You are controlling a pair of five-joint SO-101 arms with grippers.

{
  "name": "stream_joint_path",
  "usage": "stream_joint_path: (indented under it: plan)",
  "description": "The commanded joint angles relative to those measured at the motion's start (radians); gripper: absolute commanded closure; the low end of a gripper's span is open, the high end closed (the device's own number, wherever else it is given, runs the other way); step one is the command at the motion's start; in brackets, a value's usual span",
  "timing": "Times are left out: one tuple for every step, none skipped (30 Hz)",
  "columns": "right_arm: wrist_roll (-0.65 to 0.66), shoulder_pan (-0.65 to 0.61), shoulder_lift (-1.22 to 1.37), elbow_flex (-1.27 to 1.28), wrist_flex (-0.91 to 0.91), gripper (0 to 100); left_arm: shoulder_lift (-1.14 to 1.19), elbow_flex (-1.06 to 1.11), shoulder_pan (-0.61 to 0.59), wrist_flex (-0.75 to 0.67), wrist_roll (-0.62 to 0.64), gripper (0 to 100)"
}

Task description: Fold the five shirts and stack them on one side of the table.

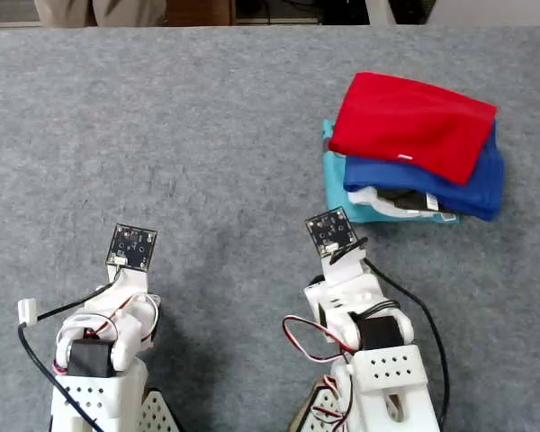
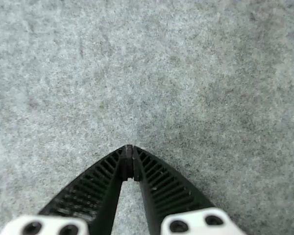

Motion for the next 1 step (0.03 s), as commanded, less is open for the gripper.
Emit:
stream_joint_path:
  plan:
    - [0.002, -0.012, -0.012, -0.001, -0.02, 99.3, -0.001, 0.014, -0.009, 0.003, 0.002, 98]
